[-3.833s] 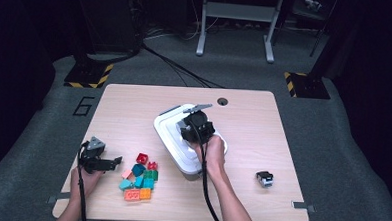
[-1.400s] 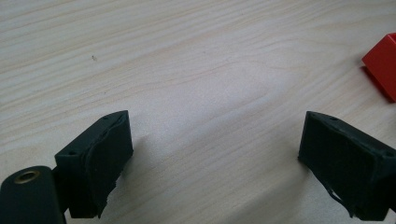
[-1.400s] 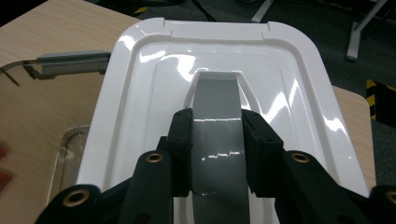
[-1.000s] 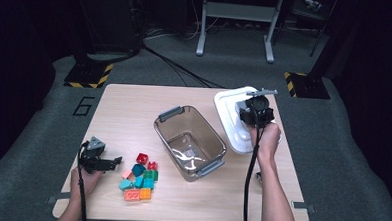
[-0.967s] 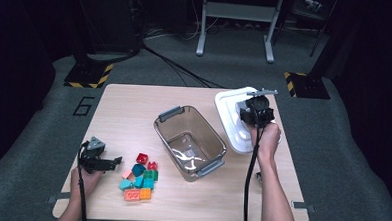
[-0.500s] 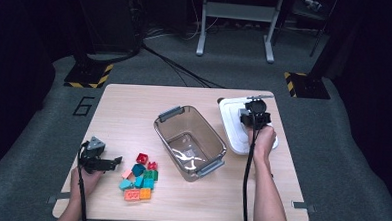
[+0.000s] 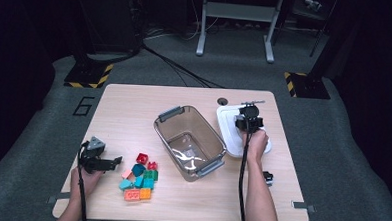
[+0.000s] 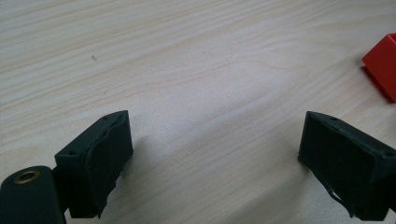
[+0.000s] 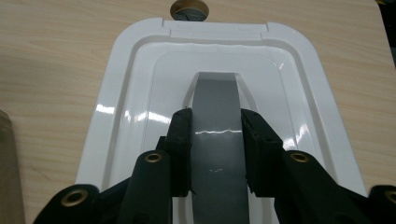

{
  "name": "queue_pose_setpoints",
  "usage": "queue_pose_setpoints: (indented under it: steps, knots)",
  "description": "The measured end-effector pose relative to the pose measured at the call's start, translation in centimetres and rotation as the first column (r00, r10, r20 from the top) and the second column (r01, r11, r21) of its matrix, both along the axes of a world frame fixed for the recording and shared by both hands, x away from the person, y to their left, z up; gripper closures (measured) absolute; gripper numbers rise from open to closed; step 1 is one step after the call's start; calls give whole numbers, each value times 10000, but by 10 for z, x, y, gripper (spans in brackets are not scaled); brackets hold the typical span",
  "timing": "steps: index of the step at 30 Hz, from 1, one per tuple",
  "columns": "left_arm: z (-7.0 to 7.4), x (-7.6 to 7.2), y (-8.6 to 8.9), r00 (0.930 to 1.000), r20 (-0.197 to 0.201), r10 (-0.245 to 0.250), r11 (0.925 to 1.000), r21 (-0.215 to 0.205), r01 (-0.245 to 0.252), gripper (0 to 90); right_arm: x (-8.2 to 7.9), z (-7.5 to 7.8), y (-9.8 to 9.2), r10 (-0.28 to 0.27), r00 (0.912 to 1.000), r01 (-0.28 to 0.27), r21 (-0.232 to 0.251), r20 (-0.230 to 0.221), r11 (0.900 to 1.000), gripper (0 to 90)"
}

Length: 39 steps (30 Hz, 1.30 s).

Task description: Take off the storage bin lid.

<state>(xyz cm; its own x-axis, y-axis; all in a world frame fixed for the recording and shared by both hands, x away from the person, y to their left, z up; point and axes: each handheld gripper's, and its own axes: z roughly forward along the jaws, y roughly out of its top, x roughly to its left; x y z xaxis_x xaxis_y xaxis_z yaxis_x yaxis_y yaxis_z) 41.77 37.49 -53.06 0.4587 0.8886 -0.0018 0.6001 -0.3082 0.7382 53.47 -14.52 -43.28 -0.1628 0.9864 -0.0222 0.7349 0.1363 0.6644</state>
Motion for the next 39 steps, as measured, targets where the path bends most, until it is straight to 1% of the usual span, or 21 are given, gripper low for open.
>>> queue_pose_setpoints:
  steps: [2,3,8,12,16,19,20,21,22,23,24,26,27,28,29,31,34,35,36,37,39]
  knots:
    - [0,0,0,10000,1,4,10000,-6,-4,96,1,-5,1,14,10000,-13,-97,70,10000,669]
    - [0,0,0,10000,2,1,10000,-4,-1,95,1,-9,3,-56,10000,56,-32,57,10000,669]
    - [0,0,0,10000,3,9,10000,-6,-9,96,3,-17,3,-395,9992,395,36,8,9992,669]
    - [0,0,0,10000,-1,-2,10000,3,2,95,4,-26,2,-504,9984,504,8,-271,9987,668]
    - [0,0,0,10000,2,0,10000,-2,0,96,4,-36,2,-610,9973,612,39,-414,9981,666]
    - [0,0,0,10000,1,2,10000,1,-2,96,5,-42,3,-663,9948,670,73,-774,9977,663]
    - [0,0,0,10000,2,2,10000,-1,-2,95,5,-43,3,-524,9956,518,-101,-774,9986,652]
    - [0,0,0,10000,0,1,10000,0,-1,96,5,-43,3,-499,9946,496,-59,-904,9988,619]
    - [0,0,0,10000,3,4,10000,-3,-4,96,4,-42,3,-471,9937,472,-16,-1018,9989,600]
    - [0,0,0,10000,0,2,10000,0,-2,96,3,-41,2,-321,9949,318,-52,-953,9995,551]
    - [0,0,0,10000,2,-1,10000,0,1,95,2,-38,2,-259,9945,264,34,-1011,9996,523]
    - [0,0,0,10000,1,1,10000,-1,-1,96,-4,-31,0,-14,9962,39,287,-871,9996,477]
    - [0,0,0,10000,1,2,10000,1,-2,96,-7,-27,-1,134,9969,-104,387,-772,9992,445]
    - [0,0,0,10000,20,3,10000,8,-3,96,-10,-24,-1,123,9973,-89,471,-726,9989,410]
    - [0,0,0,10000,4,4,10000,-2,-4,96,-15,-18,-3,322,9977,-288,573,-602,9979,367]
    - [1,0,0,10000,-61,-22,10000,38,22,96,-22,-12,-4,484,9970,-446,620,-611,9971,345]
    - [0,0,0,10000,2,3,10000,-2,-3,96,-33,-4,-5,716,9961,-688,549,-520,9961,302]
    - [0,0,0,10000,8,-3,10000,44,3,96,-37,0,-7,831,9956,-810,488,-428,9955,286]
    - [0,0,0,10000,49,11,10000,31,-12,96,-41,3,-9,856,9956,-836,524,-375,9951,274]
    - [0,0,0,10000,-8,-6,10000,50,6,96,-46,5,-10,855,9958,-832,645,-339,9944,262]
    - [0,0,0,10000,37,7,10000,35,-7,96,-54,9,-13,917,9955,-901,657,-218,9938,238]
